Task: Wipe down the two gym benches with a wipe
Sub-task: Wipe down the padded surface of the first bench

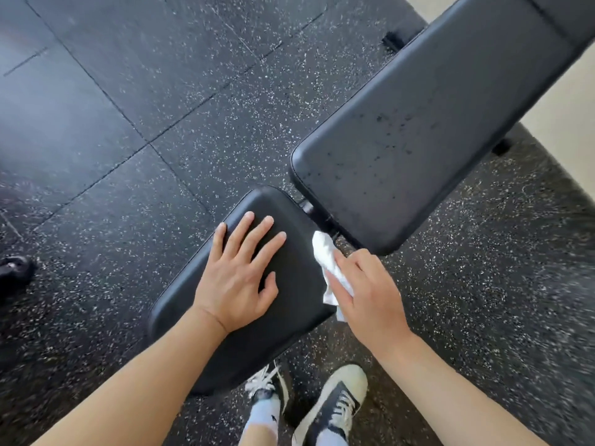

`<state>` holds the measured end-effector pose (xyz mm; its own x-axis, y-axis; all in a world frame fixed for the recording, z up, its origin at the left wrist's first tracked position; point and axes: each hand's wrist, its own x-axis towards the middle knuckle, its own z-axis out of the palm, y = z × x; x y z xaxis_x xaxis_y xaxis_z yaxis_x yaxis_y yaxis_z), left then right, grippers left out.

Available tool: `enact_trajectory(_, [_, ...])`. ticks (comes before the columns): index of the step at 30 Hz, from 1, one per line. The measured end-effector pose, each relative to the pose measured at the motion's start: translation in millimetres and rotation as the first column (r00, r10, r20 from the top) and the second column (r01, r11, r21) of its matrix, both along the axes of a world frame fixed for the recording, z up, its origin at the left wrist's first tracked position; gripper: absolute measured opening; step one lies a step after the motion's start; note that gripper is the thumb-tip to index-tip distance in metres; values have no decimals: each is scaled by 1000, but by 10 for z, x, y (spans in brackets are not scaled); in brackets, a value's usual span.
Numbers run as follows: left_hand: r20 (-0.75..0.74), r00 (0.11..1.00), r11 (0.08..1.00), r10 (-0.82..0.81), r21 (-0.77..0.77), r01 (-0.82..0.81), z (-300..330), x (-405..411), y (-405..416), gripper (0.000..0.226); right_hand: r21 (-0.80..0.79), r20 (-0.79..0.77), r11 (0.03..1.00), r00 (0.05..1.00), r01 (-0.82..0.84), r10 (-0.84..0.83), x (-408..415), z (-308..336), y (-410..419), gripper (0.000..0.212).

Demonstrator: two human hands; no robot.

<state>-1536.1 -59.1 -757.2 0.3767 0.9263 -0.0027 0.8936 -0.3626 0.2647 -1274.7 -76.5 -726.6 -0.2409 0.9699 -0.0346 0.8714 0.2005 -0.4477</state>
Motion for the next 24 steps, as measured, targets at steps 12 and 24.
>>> enact_trajectory(12, [44, 998, 992, 51, -118, -46, 191, 3, 48, 66, 28, 0, 996, 996, -90, 90, -919, 73, 951, 38])
enact_trajectory(24, [84, 857, 861, 508, -69, -504, 267, 709, 768, 32, 101, 129, 966, 966, -239, 226, 752, 199, 693, 43])
